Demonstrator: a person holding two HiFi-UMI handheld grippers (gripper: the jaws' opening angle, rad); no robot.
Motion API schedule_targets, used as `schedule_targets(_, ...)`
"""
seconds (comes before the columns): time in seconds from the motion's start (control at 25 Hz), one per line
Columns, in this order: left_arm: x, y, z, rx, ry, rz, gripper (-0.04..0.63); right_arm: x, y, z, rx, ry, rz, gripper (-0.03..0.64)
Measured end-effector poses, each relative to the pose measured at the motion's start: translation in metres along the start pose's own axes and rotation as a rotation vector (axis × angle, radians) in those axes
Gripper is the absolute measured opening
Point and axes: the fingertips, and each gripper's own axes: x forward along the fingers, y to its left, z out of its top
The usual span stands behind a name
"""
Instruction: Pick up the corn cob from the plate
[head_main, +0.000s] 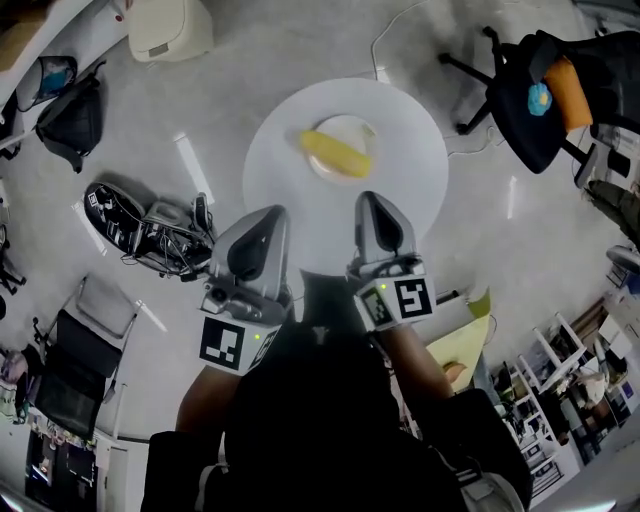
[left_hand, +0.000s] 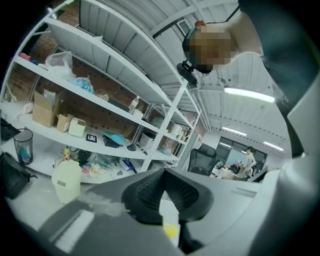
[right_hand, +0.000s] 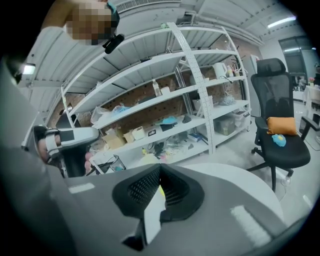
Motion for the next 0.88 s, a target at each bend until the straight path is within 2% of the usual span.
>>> schedule_targets(0.44,0.014,0.022,-0.018,-0.054,0.002,0.014,0.002,0.028,-0.026,-0.046,-0.043,0.117,-0.03,0.012)
schedule_targets(0.56,0.017,0.023,-0.024,-0.055,0.007,0.001,0.002,0.036,-0.031,-0.055,-0.072,0.16,-0.023,0.075)
schedule_targets(0.68,0.019,0.024,-0.031,-0.067,0.028,-0.003,0.002,0.042,-0.034,-0.066,-0.161,0.223,-0.001,0.126)
schedule_targets(0.88,0.022,0.026,-0.036,-0.072,0.036,-0.013,0.002,0.06,-0.037,-0.076,-0.378,0.318,0.039,0.2)
